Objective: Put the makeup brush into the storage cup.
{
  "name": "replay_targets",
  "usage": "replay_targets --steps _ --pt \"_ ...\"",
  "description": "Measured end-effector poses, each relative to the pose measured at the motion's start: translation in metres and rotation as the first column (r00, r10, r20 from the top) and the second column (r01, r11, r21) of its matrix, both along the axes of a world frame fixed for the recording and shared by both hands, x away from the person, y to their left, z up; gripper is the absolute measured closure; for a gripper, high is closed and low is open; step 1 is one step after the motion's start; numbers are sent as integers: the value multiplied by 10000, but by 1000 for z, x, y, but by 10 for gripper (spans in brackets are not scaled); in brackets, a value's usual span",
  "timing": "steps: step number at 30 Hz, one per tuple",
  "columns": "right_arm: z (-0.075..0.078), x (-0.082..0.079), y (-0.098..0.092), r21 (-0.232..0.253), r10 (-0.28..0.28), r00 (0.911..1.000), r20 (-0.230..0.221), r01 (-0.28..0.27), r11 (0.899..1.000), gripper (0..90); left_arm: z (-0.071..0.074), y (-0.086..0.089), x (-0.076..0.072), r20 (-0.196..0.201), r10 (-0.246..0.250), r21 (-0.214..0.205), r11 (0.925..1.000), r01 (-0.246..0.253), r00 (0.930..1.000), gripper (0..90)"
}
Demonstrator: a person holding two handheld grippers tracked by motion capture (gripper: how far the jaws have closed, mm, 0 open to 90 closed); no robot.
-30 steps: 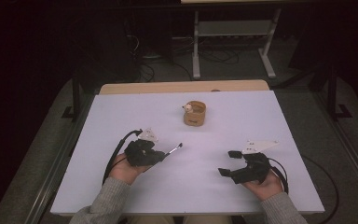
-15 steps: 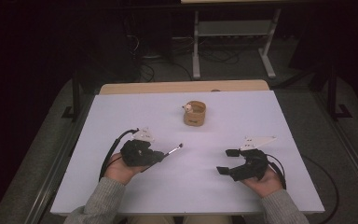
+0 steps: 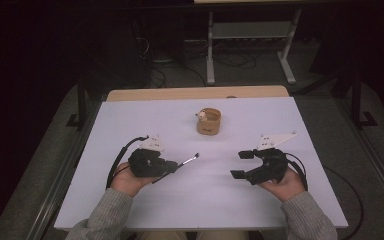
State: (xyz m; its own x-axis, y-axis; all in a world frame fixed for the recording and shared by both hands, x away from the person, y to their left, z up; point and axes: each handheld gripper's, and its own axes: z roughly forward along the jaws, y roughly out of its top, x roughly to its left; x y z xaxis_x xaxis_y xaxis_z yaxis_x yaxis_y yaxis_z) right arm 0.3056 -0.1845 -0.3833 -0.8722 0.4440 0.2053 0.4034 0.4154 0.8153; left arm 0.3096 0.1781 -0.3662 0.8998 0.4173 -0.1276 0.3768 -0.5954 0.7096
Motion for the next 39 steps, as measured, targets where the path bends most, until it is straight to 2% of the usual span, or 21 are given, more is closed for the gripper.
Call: replay_targets --steps 7,12,19,24,28,34,39 --pt "15 7 23 -64 764 9970 110 -764 9971 217 5 -4 -6 99 -621 -195 9979 623 9980 840" --pt "21 10 38 -37 1291 9916 87 -1290 9916 225 9 -7 -10 329 -1201 -286 9922 1211 9922 840" --pt "22 9 51 -133 1930 9812 -1 -1930 9811 251 12 -10 -14 522 -1825 -369 9821 1845 9818 840" --pt "24 8 54 -82 2215 9751 -26 -2215 9751 279 14 -17 -18 675 -2333 -345 9712 2360 9701 840" --pt "25 6 59 -84 2531 9674 -61 -2531 9674 313 14 -21 -19 702 -2590 -274 9648 2614 9633 840" --pt "22 2 66 -125 3086 9511 -107 -3088 9511 384 13 -27 -20 696 -2829 -325 9578 2856 9566 840" --pt "19 1 71 -73 3432 9391 -188 -3433 9392 468 12 -32 -21 625 -3057 -261 9511 3078 9501 840"
